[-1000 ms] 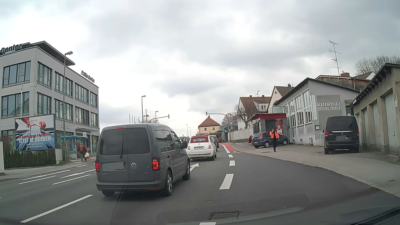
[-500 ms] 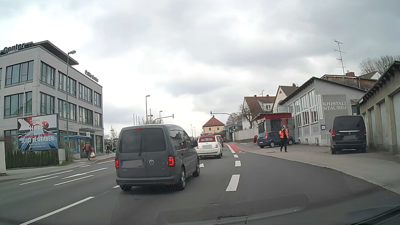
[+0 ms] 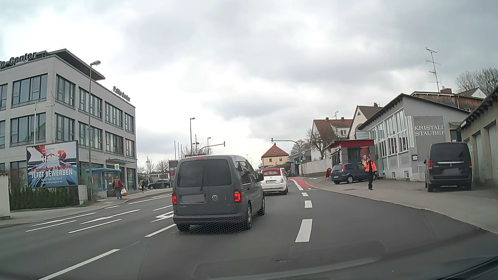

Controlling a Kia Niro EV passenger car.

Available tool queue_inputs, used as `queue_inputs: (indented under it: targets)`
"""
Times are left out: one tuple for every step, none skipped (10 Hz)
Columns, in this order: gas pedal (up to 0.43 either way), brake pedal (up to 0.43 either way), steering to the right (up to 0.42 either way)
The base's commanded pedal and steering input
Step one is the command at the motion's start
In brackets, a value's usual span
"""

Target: Follow the waypoints while adhering to traffic rules and regulations

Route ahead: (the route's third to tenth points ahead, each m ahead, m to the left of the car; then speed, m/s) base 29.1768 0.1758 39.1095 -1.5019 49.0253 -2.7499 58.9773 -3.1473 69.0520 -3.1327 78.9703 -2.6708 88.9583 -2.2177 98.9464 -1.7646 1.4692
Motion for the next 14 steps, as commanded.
queue_inputs:
  targets:
    - [0.268, 0.000, -0.139]
    - [0.280, 0.000, -0.121]
    - [0.287, 0.000, -0.101]
    - [0.299, 0.000, -0.086]
    - [0.311, 0.000, -0.066]
    - [0.311, 0.000, -0.048]
    - [0.311, 0.000, -0.034]
    - [0.311, 0.000, -0.020]
    - [0.311, 0.000, -0.010]
    - [0.319, 0.000, -0.004]
    - [0.319, 0.000, 0.002]
    - [0.319, 0.000, 0.007]
    - [0.319, 0.000, 0.011]
    - [0.319, 0.000, 0.014]
